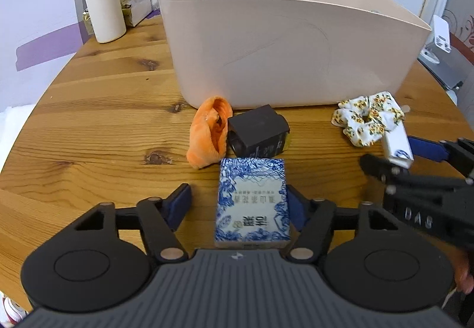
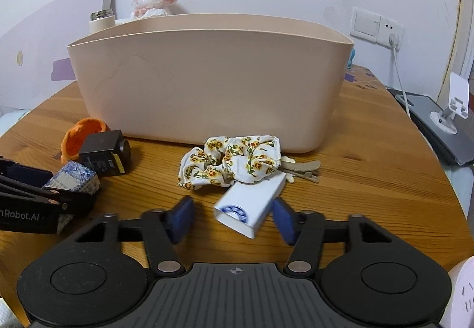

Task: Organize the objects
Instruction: 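Grasp the blue-and-white box with left tool while right tool grasps the white box, then carry both boxes over the basket and open both tools to release them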

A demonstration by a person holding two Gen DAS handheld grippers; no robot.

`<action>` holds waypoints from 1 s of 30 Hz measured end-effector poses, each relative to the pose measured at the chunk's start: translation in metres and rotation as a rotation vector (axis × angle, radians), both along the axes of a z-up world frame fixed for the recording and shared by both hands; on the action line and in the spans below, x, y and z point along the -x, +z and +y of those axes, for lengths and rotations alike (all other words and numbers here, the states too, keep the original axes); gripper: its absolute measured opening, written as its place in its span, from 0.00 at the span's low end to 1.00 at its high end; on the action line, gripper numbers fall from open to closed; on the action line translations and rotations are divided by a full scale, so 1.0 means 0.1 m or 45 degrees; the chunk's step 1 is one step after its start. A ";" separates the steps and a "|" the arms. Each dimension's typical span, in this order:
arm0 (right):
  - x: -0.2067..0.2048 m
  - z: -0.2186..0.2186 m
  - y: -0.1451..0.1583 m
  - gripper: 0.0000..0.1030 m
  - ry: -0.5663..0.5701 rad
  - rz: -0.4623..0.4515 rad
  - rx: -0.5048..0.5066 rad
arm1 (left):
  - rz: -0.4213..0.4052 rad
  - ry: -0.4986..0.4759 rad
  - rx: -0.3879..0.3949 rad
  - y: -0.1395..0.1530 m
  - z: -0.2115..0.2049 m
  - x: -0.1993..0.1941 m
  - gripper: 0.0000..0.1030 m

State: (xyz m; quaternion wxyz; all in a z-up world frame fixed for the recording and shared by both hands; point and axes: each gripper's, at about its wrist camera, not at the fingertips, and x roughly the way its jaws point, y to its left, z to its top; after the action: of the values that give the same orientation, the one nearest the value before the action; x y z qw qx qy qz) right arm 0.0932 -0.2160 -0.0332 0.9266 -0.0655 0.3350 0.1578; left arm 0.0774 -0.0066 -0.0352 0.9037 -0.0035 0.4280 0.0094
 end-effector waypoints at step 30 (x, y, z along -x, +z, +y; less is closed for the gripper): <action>0.62 -0.13 0.53 0.27 -0.109 -0.188 0.036 | -0.053 -0.175 0.133 0.38 0.15 0.30 0.46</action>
State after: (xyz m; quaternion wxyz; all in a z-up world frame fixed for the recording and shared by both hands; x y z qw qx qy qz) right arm 0.0309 -0.2288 0.0194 0.9537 -0.0755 0.2704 0.1082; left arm 0.0472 0.0082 0.0026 0.9095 -0.0214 0.4083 -0.0750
